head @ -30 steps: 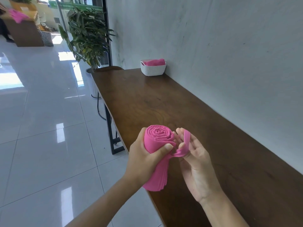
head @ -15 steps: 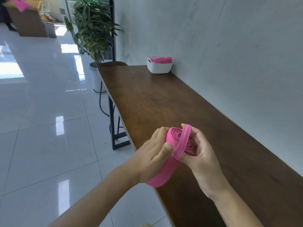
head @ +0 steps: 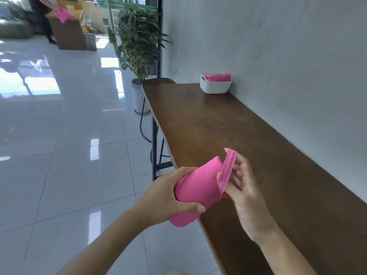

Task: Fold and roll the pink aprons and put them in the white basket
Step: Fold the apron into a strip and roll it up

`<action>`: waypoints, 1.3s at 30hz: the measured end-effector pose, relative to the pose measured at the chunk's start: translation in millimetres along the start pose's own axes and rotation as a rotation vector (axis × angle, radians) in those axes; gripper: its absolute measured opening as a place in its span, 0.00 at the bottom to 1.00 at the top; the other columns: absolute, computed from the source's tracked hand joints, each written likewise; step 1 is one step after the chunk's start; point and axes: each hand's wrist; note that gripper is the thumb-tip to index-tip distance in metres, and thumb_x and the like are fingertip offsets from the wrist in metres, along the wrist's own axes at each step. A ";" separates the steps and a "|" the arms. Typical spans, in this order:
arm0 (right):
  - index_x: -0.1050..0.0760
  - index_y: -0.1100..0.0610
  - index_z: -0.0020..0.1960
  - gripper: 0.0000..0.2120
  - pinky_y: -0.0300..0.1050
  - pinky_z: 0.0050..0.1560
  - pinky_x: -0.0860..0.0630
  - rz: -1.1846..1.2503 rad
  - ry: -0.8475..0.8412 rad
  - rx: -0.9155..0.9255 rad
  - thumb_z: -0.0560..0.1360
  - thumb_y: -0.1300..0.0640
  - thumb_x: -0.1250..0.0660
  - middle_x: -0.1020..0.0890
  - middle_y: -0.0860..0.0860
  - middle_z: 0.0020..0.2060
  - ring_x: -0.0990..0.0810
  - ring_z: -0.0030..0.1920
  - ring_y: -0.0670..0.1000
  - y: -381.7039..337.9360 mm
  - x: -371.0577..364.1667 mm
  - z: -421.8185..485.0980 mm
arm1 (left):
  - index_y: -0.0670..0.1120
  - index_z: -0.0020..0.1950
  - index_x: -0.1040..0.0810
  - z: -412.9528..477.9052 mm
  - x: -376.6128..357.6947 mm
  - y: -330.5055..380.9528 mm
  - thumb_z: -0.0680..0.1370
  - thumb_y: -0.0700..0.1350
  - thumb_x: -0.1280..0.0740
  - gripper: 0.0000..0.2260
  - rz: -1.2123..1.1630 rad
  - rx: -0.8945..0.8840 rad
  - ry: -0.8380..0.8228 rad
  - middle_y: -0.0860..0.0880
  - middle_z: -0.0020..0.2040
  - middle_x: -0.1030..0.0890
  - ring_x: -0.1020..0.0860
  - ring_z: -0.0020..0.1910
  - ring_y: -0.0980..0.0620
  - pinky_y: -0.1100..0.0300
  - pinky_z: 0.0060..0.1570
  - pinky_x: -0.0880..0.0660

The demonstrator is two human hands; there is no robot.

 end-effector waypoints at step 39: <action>0.26 0.43 0.65 0.21 0.46 0.64 0.24 -0.519 0.149 -0.201 0.77 0.35 0.38 0.23 0.40 0.61 0.25 0.63 0.41 164.1 11.5 355.6 | 0.59 0.62 0.28 298.8 181.3 -166.7 0.63 0.74 0.28 0.33 0.554 0.206 0.035 0.63 0.52 0.24 0.23 0.46 0.57 0.69 0.40 0.26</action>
Point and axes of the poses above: each hand's wrist, its own z-axis towards the middle knuckle, its own x-axis out of the back of the hand, y = z × x
